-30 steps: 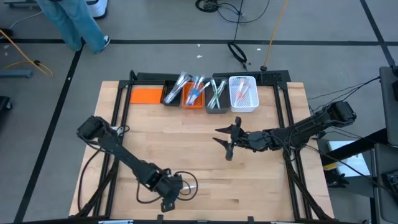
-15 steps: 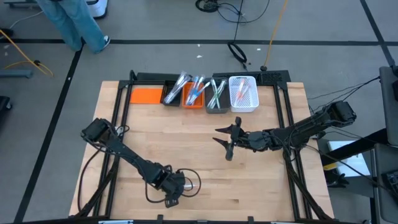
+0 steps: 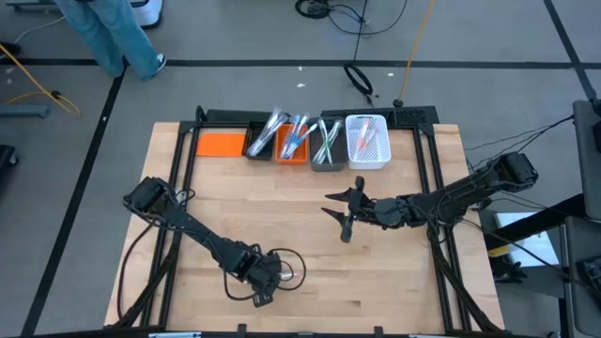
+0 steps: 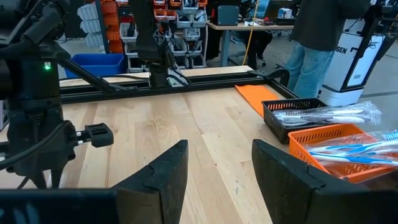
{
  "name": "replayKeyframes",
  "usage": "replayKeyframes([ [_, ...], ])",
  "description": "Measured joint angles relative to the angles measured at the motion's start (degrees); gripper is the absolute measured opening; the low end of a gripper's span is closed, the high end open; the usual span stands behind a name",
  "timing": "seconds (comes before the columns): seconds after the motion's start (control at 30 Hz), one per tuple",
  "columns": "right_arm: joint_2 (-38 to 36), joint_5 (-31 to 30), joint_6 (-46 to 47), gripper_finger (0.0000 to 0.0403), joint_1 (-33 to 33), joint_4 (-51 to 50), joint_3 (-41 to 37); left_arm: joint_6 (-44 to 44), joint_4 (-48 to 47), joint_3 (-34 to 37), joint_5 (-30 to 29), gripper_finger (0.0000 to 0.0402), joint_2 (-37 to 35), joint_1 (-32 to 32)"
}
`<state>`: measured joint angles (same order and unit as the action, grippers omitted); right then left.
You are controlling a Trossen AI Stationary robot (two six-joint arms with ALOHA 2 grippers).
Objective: Pick & Place Toothbrushes
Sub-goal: Put the orange toothbrush into the white bin
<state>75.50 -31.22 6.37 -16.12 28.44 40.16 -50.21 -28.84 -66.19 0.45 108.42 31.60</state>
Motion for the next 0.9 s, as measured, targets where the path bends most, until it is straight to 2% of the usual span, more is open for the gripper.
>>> replayKeyframes([
  [0.47,0.02,-0.01,0.00,0.0169,0.00,0.01,0.00,-0.21,-0.59,0.02,-1.46,0.0005,-3.35,-2.17],
  [0.63,0.02,0.00,0.01,0.0169,0.00,0.01,0.00,0.68,-1.90,0.02,-8.44,0.0004,-8.00,-2.76],
  [0.9,0.02,0.00,0.02,0.0169,0.00,0.03,0.00,7.40,-0.87,0.02,-25.67,0.0004,-17.92,-3.39],
])
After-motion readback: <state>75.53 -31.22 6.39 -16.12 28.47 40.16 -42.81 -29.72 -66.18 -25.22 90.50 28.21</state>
